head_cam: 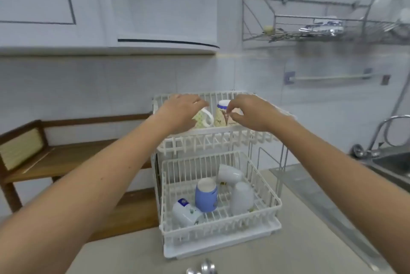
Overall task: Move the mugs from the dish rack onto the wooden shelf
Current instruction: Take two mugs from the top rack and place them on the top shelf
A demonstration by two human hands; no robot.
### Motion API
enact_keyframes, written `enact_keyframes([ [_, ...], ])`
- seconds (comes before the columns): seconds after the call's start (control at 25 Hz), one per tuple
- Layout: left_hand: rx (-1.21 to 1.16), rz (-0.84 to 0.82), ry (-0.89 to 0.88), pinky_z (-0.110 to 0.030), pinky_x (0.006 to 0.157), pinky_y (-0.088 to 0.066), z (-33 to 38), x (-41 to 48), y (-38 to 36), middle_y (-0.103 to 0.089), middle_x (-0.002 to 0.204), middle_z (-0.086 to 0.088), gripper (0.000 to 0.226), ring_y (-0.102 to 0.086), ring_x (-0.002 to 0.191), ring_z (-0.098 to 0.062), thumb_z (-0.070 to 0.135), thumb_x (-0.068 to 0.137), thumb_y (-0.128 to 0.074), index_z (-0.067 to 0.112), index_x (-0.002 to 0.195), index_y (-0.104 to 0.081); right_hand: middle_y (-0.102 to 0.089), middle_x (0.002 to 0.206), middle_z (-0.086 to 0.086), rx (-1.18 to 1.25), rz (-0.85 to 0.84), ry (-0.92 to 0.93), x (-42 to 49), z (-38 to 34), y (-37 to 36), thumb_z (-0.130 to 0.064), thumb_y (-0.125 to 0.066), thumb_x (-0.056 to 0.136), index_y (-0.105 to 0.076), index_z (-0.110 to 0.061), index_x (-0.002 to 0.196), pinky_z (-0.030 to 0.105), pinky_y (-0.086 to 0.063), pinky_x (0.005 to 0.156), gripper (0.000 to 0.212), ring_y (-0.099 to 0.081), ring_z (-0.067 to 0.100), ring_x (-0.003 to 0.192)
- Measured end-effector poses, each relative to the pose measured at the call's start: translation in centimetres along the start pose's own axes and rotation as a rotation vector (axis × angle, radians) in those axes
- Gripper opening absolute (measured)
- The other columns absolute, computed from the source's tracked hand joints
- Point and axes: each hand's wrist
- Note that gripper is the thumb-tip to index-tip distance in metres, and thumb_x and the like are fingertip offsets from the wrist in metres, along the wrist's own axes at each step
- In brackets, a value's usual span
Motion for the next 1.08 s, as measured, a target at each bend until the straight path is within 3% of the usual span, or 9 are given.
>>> enact_keyframes([
  [0.16, 0.415, -0.227, -0.058, -0.046, 0.115, -0.025, -0.5, 3.2, -1.1, -0.03, 0.153, -0.004, 0.077, -0.03, 0.139, -0.025, 0.017, 0.084, -0.065, 0.03, 0.145, -0.021, -0.053, 0.13, -0.002, -0.494, -0.255, 0.211, 2.9, 3.4, -0.9, -0.016, -0.048, 0.089, -0.056, -0.028, 0.123, 0.037, -0.039, 0.094, 0.037, -0.047, 0.021, 0.121],
  [0.28, 0.68, -0.42, -0.057, -0.051, 0.118, -0.009, -0.8, 5.3, -2.6, -0.016, 0.158, -0.007, 0.092, -0.013, 0.145, -0.027, 0.021, 0.083, -0.069, 0.032, 0.148, -0.005, -0.035, 0.149, -0.005, -0.793, -0.285, 0.533, 5.4, 5.5, -2.6, -0.011, -0.053, 0.089, -0.04, -0.028, 0.136, 0.036, -0.033, 0.104, 0.052, -0.034, 0.018, 0.134],
  [0.4, 0.722, -0.476, -0.073, -0.051, 0.118, -0.009, -1.3, 6.9, -3.9, -0.011, 0.159, -0.006, 0.103, -0.009, 0.146, -0.028, 0.018, 0.079, -0.072, 0.03, 0.148, 0.004, -0.019, 0.158, -0.004, -1.022, -0.273, 0.668, 7.5, 6.8, -4.7, -0.018, -0.063, 0.087, -0.023, -0.029, 0.144, 0.042, -0.028, 0.108, 0.07, -0.02, 0.02, 0.142],
  [0.56, 0.797, -0.42, -0.238, -0.05, 0.119, -0.008, -2.0, 8.1, -5.7, -0.008, 0.16, -0.005, 0.093, -0.006, 0.147, -0.026, 0.013, 0.081, -0.069, 0.018, 0.147, -0.003, -0.021, 0.155, -0.001, -1.156, -0.331, 0.631, 9.4, 6.7, -6.9, -0.027, -0.069, 0.083, -0.01, -0.031, 0.146, 0.043, -0.032, 0.104, 0.086, -0.023, 0.025, 0.14],
  [0.76, 0.717, -0.329, -0.376, -0.05, 0.118, -0.008, -2.5, 9.2, -7.1, -0.039, 0.14, -0.007, 0.069, -0.036, 0.133, -0.027, 0.004, 0.078, -0.065, 0.012, 0.135, -0.027, -0.038, 0.139, 0.001, -1.174, -0.295, 0.663, 10.9, 6.9, -7.9, -0.024, -0.065, 0.085, -0.022, -0.028, 0.139, 0.037, -0.037, 0.088, 0.07, -0.039, 0.025, 0.125],
  [0.88, 0.689, -0.346, -0.385, -0.051, 0.117, -0.004, -2.7, 9.8, -6.7, -0.045, 0.133, -0.006, 0.075, -0.044, 0.126, -0.028, 0.017, 0.07, -0.075, 0.011, 0.131, -0.033, -0.038, 0.138, 0.003, -1.124, -0.246, 0.605, 10.8, 7.7, -7.1, -0.031, -0.072, 0.077, -0.02, -0.028, 0.138, 0.037, -0.039, 0.088, 0.08, -0.04, 0.025, 0.122],
  [1.08, 0.531, -0.199, -0.244, -0.05, 0.117, -0.008, -3.7, 8.1, -5.7, -0.051, 0.13, -0.009, 0.087, -0.052, 0.118, -0.028, 0.043, 0.059, -0.081, 0.011, 0.129, -0.039, -0.048, 0.125, 0.004, -0.844, -0.157, 0.267, 9.4, 11.0, -5.4, -0.051, -0.075, 0.055, -0.028, -0.026, 0.131, 0.036, -0.045, 0.073, 0.092, -0.052, 0.027, 0.105],
])
Point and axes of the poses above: each hand's wrist, its own x-axis towards the middle knuckle, its own y-axis out of the back of the hand, z = x × y
